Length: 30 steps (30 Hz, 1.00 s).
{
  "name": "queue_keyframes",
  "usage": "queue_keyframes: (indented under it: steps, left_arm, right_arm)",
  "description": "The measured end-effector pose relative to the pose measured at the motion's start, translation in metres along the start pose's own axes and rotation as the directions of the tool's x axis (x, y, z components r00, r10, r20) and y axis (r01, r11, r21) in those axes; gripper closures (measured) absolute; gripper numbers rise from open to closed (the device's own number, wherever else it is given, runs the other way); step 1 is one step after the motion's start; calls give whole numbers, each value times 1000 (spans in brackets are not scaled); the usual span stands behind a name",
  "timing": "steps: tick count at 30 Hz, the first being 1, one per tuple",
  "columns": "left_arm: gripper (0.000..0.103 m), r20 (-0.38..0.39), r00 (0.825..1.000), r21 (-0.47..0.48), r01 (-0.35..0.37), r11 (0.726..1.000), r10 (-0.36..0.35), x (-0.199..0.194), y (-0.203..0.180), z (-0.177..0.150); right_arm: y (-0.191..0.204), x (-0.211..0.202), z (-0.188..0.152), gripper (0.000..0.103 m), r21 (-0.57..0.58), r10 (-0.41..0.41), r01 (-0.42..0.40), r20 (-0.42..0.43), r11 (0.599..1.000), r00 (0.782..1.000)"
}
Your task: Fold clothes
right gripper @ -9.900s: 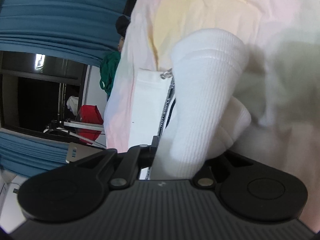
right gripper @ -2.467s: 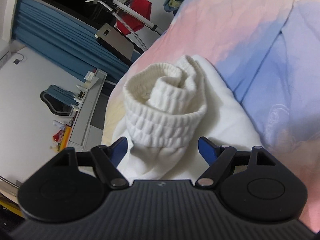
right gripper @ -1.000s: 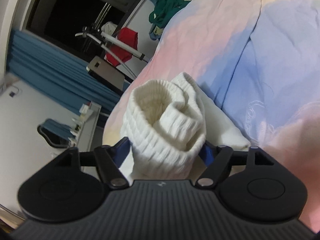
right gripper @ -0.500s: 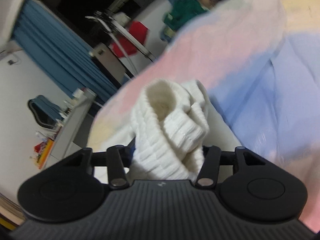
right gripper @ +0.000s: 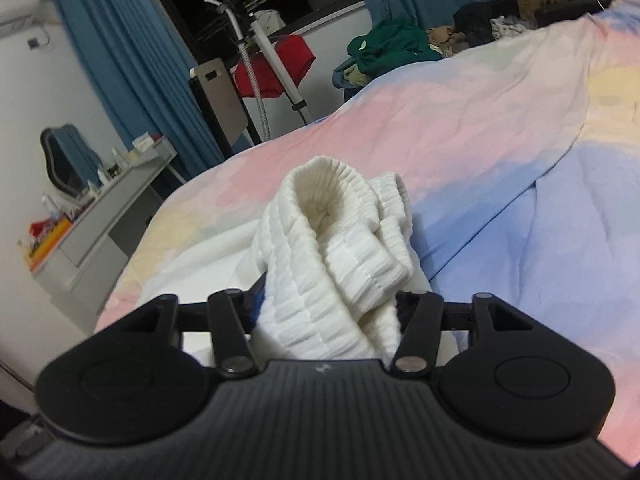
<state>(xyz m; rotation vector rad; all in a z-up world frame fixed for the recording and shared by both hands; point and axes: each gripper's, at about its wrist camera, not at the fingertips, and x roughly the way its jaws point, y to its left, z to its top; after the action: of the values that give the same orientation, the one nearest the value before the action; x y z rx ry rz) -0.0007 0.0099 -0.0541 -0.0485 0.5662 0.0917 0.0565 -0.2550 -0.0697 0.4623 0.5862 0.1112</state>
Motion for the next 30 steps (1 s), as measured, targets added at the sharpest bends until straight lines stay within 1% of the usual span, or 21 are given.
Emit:
queue_keyframes:
  steps: [1,2,4,6,9,10,11,13,16,19,21,22,24,26,27,29,30]
  left_arm:
    - [15,-5,1000,-12,3,1000,-3,0,3,1]
    - [15,-11,1000,-25,8,1000,-8,0,5,1]
    - [15,-26,999,-54,22,998,-23,1,11,2]
    - [15,-36,999,-73,29,997,-32,3,12,3]
    - [15,-48,998,-110,46,993,-51,6,15,3]
    - [15,-55,997,-125,51,991,-58,7,17,3]
    - [15,-61,996,-141,56,988,-65,8,19,3]
    - [15,-71,995,-171,64,983,-77,10,22,4]
    - [15,-80,994,-198,58,979,-75,12,26,5]
    - [15,-87,993,-227,59,972,-81,13,29,5]
    - [15,-106,989,-259,76,963,-106,17,32,5]
    - [15,-119,985,-278,86,957,-123,19,35,5]
    - [15,-151,975,-319,107,942,-162,24,41,5]
    - [16,-175,965,-358,125,925,-198,26,47,7]
    - [17,-183,961,-367,130,921,-209,25,50,8]
    - [18,-186,956,-389,142,910,-229,19,58,11]
    - [19,-182,954,-402,148,904,-237,15,62,12]
  right_arm:
    - [-1,1,0,33,-4,-24,24,-4,1000,1000]
    - [-2,2,-1,21,-8,-49,48,-8,999,999]
    - [-5,5,-2,13,-8,-87,87,-29,996,996]
    - [-21,12,-5,12,84,-43,48,-61,995,997]
    - [-44,23,-8,6,208,19,3,-101,978,995]
    - [-50,27,-9,0,242,35,-6,-112,970,993]
    - [-57,32,-12,0,288,59,-20,-128,958,990]
    - [-67,38,-17,0,359,111,-57,-132,932,985]
    - [-61,36,-15,0,354,154,-102,-121,930,981]
    - [-59,25,-12,1,367,217,-176,-73,913,973]
    - [-59,25,-12,2,364,218,-178,-71,914,973]
    - [-58,28,-14,3,352,198,-154,-94,923,976]
    - [-56,34,-18,8,321,160,-109,-136,941,978]
    - [-53,32,-19,16,307,142,-95,-136,947,980]
    - [-52,31,-18,18,303,137,-91,-135,949,981]
    - [-49,28,-16,25,295,126,-82,-132,952,983]
    - [-48,27,-16,26,292,122,-80,-129,953,984]
